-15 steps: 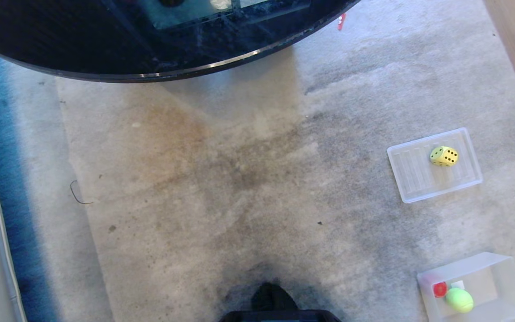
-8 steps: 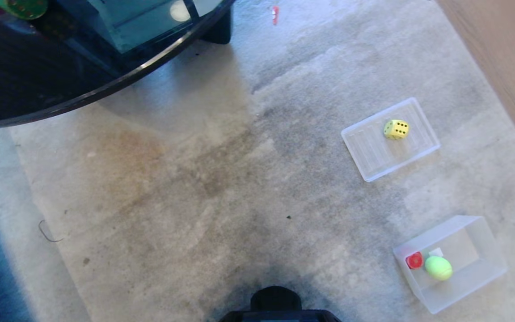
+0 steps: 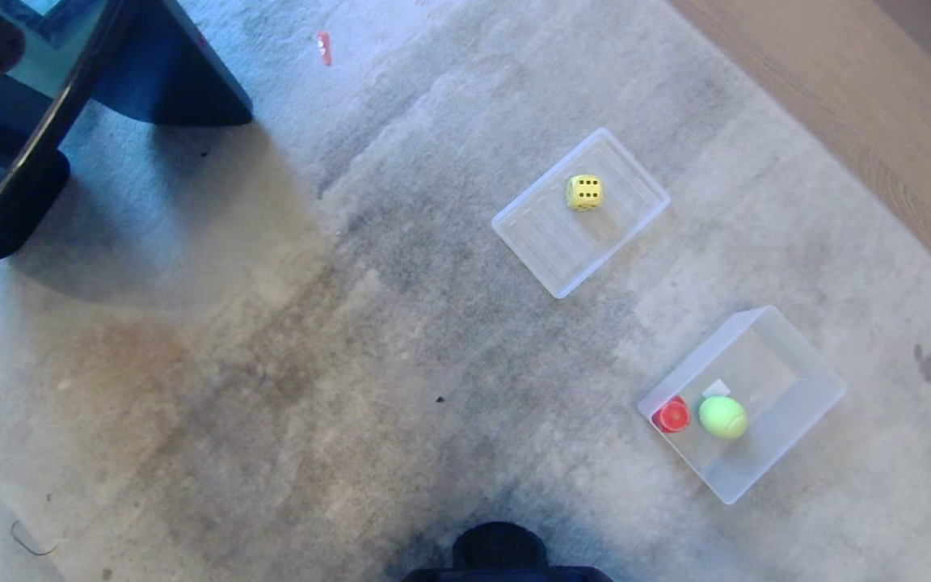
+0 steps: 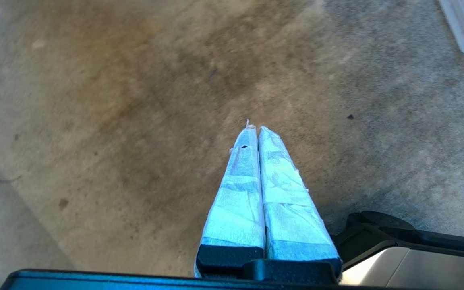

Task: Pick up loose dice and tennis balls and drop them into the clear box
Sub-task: Put the ball in the box

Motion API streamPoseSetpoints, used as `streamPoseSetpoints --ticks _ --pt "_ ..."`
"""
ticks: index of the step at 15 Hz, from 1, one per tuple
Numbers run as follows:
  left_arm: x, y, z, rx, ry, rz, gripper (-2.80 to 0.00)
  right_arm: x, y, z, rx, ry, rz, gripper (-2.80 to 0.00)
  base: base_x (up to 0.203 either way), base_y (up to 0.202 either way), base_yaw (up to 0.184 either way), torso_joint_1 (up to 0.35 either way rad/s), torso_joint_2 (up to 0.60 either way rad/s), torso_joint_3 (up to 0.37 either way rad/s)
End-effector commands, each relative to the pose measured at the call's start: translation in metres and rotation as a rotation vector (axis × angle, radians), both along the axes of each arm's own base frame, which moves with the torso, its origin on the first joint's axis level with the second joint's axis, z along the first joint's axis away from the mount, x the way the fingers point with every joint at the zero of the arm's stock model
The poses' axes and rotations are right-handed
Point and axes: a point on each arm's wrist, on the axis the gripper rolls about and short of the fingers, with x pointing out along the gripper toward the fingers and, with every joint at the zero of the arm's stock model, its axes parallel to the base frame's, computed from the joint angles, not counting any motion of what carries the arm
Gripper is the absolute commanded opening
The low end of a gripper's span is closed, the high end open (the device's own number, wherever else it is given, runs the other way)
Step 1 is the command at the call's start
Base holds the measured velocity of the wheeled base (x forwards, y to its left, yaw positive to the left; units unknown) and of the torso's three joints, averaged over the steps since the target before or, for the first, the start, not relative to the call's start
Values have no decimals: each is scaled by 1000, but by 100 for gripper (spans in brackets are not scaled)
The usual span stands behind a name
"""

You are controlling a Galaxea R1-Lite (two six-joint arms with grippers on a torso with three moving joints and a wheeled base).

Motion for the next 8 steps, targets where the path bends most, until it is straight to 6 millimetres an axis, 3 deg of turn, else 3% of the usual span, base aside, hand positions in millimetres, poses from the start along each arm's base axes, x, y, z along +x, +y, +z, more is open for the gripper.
streamPoseSetpoints --ticks 1,8 --pt "0 0 0 -2 0 3 -280 0 0 0 0 1 0 -280 -1 6 -66 -17 36 36" --pt "0 0 0 0 -2 0 -280 0 0 0 0 1 0 -280 0 0 0 0 0 0"
